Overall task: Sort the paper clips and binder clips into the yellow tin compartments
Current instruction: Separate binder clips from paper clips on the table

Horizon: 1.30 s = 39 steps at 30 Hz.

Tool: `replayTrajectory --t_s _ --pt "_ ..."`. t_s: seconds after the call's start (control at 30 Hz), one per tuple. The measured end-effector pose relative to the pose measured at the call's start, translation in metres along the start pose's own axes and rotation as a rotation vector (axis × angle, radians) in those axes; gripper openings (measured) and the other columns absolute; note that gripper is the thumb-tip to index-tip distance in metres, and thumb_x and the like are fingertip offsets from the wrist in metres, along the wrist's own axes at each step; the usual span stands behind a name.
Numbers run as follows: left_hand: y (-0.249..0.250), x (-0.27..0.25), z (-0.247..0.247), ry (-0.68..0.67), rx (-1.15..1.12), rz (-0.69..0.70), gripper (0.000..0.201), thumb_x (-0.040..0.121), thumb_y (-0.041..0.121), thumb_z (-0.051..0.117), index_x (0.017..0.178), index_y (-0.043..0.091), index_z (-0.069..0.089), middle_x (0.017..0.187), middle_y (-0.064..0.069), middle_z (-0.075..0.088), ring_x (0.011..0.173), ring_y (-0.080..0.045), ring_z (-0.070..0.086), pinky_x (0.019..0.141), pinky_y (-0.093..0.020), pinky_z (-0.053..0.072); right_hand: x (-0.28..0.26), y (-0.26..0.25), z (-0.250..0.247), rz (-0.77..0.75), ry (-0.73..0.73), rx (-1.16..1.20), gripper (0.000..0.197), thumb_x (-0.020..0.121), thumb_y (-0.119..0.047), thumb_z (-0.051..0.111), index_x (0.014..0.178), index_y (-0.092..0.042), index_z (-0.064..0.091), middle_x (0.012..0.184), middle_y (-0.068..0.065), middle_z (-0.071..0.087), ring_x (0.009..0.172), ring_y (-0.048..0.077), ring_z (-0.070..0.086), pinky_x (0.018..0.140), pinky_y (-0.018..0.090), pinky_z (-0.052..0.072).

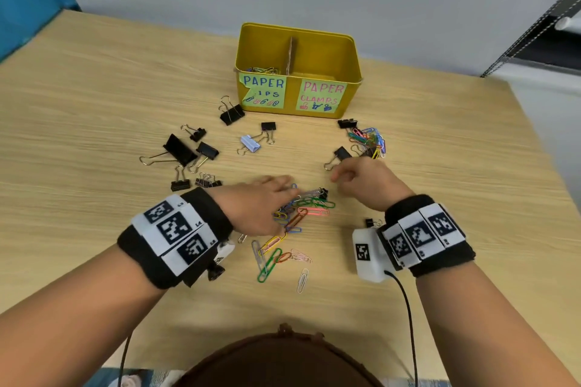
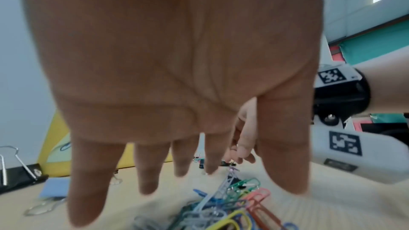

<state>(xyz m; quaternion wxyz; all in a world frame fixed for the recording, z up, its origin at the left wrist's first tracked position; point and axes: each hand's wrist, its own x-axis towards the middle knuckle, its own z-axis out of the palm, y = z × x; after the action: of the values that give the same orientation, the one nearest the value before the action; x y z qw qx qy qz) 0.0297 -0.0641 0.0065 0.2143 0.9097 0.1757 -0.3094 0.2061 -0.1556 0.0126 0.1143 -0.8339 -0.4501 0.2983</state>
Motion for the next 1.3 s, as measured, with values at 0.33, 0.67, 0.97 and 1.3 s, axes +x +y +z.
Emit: replayTrajectory --t_s 0.33,0.67,0.97,1.3 --pt "0.005 0.006 0.003 0.061 0.091 0.005 0.061 0.093 0.038 0.043 0.147 0.018 0.023 0.158 0.001 0.015 0.143 -0.023 0.022 0.114 -0.045 0.028 0.025 -0.018 0.015 -0.084 -0.046 -0.252 0.018 0.078 -0.009 0.068 0.095 -0.015 0.072 0.095 0.001 0.048 0.092 0.016 0.05 0.087 0.026 0.044" --pt "0.014 0.036 -0.01 0.469 -0.174 -0.15 0.038 0.089 0.008 0.047 0.127 0.005 0.043 0.12 -0.019 0.051 0.109 -0.035 0.054 0.086 -0.04 0.045 0.024 -0.021 0.023 -0.151 -0.039 -0.17 0.033 0.077 -0.016 0.069 0.11 -0.013 0.064 0.099 0.005 0.057 0.089 0.017 0.05 0.073 0.02 0.034" --pt "-0.002 0.04 -0.02 0.493 -0.393 -0.187 0.023 0.088 0.005 0.051 0.109 0.001 0.059 0.114 -0.019 0.063 0.108 -0.032 0.057 0.086 -0.034 0.045 0.041 -0.034 0.032 -0.214 -0.009 -0.206 0.029 0.079 -0.023 0.068 0.105 -0.009 0.066 0.109 0.016 0.063 0.104 0.03 0.058 0.085 0.033 0.046" --pt "-0.019 0.019 -0.015 0.444 -0.495 -0.215 0.019 0.082 0.004 0.057 0.097 0.007 0.069 0.09 -0.008 0.067 0.071 -0.016 0.056 0.059 -0.019 0.04 0.052 -0.034 0.032 -0.171 0.076 -0.132 0.014 0.084 -0.012 0.063 0.093 -0.005 0.071 0.105 0.014 0.069 0.089 0.022 0.058 0.077 0.024 0.043"
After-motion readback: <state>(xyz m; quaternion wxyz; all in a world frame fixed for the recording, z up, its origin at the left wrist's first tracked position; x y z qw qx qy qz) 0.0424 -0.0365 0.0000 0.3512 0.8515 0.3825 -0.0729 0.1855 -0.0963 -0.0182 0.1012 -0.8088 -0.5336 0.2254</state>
